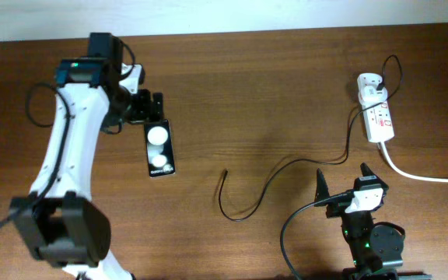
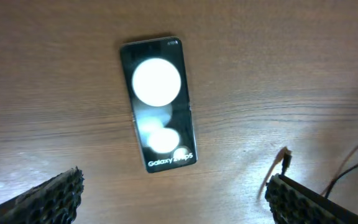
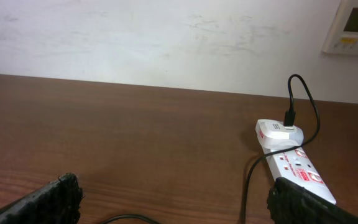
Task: Plug charger to phone and switch on socket
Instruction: 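Move the left gripper over the black phone and lower onto it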
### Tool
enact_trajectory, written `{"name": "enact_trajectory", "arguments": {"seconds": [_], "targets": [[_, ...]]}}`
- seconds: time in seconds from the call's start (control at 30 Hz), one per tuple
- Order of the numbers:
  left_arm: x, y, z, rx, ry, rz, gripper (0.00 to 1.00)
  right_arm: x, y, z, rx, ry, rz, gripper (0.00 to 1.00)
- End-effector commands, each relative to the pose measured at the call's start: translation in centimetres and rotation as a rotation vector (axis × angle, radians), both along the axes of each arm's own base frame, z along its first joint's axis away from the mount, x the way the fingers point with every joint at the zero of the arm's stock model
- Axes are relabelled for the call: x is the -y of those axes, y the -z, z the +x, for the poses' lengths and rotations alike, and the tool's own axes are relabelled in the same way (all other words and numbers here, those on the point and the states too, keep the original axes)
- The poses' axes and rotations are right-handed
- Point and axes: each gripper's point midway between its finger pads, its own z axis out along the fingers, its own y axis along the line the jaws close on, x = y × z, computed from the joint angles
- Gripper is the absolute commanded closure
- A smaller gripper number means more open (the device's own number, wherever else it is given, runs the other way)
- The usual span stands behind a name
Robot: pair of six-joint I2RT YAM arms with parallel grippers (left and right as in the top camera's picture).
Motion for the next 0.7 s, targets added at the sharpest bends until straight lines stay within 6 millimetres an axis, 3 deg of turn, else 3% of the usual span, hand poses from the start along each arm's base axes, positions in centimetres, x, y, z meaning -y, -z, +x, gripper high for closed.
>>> {"name": "enact_trajectory", "arguments": {"seconds": [0.0, 0.07, 0.27, 0.33, 0.67], "targets": [[1.5, 3.4, 1.1, -0.078, -0.007, 0.004, 0.01, -0.4, 0.2, -0.1, -0.003, -0.022, -0.002, 0.01], [1.6, 5.8, 1.2, -0.134, -0.003, 0.013, 0.01, -0.4, 0.2, -0.1, -0.003, -0.022, -0.002, 0.01], [0.3, 9.6, 1.6, -0.201, -0.042, 0.094, 0.01, -0.4, 0.2, -0.1, -0.003, -0.022, -0.002, 0.01], [-0.4, 10.6, 1.6, -0.222, -0.085, 0.137, 0.01, -0.4, 0.2, -0.1, -0.003, -0.022, -0.003, 0.01], [0.0, 13.4, 0.6, -0.291, -0.132, 0.115, 0.01, -0.4, 0.2, -0.1, -0.002, -0.022, -0.003, 0.01]]}}
